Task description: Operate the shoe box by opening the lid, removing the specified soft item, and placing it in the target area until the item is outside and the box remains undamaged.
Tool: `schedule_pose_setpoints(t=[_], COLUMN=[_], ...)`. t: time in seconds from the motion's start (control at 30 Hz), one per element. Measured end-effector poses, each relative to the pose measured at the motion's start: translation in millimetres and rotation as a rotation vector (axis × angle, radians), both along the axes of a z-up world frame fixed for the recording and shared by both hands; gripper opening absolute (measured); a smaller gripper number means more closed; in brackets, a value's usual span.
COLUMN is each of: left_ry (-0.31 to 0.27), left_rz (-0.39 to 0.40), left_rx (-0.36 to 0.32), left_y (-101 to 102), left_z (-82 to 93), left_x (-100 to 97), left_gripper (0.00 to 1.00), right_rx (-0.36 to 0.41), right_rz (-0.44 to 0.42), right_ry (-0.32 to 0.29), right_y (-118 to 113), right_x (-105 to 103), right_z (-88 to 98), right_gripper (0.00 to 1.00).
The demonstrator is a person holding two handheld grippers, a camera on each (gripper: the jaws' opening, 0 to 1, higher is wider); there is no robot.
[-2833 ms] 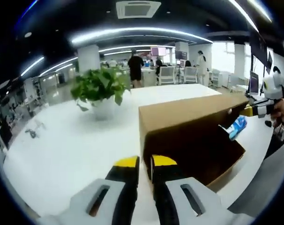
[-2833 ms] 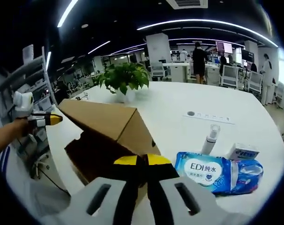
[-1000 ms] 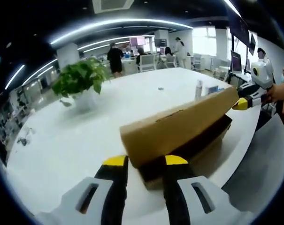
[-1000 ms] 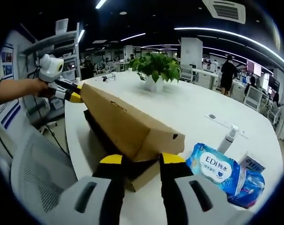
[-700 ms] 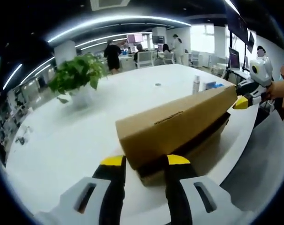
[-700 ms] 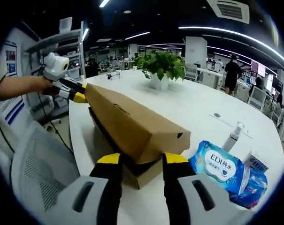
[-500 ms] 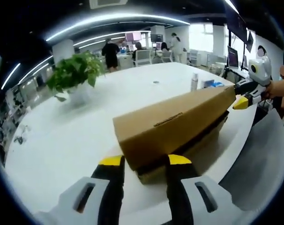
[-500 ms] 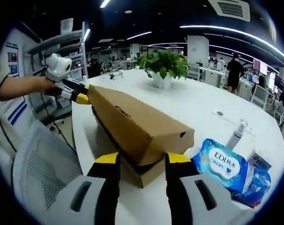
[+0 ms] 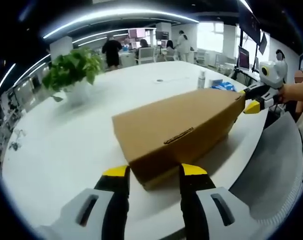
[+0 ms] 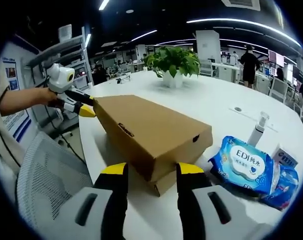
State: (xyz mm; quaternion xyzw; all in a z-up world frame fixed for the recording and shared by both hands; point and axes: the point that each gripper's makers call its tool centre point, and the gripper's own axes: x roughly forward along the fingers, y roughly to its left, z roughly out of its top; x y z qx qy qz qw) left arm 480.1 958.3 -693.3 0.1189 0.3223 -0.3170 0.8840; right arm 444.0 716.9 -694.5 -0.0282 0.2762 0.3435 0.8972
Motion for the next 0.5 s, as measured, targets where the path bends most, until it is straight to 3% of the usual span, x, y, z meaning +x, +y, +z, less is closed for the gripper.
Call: schedule_pose_setpoints(t=[0.5], left_ry=[0.042], left_rz=[0.003], left_rx=[0.0], left_y=[-2], left_z=[-14.4], left_x=[0.7], left_gripper=[0.38], right_rx=[-0.002], right_rz=[-0.029], right_ry=[0.044], right_y=[-2], right_x=[1], right_z=[-14.8], right_gripper=[0.31])
